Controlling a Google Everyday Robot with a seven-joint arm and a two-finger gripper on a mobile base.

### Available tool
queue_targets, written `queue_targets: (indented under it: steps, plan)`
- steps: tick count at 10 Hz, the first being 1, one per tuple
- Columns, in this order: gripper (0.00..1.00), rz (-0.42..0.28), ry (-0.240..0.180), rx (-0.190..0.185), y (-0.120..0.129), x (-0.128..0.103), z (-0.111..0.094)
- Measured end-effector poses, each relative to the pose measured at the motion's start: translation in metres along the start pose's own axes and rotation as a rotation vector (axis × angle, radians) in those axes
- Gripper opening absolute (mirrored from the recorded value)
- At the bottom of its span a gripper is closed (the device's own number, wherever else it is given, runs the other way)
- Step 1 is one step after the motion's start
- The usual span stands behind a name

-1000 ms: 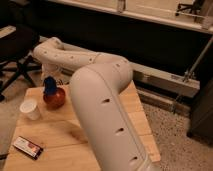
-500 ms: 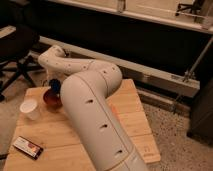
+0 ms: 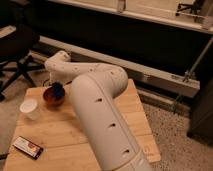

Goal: Place the white sponge in the ceramic bowl

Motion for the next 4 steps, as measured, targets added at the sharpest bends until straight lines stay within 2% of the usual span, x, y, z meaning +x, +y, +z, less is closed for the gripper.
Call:
queue_targets:
  steps: [2, 4]
  plan:
    - [0.8, -0.011, 0.005, -0.03, -0.0037, 0.0021, -0.0156]
    - [0.8, -0.009, 0.005, -0.035, -0.0065, 0.0016, -0.0183]
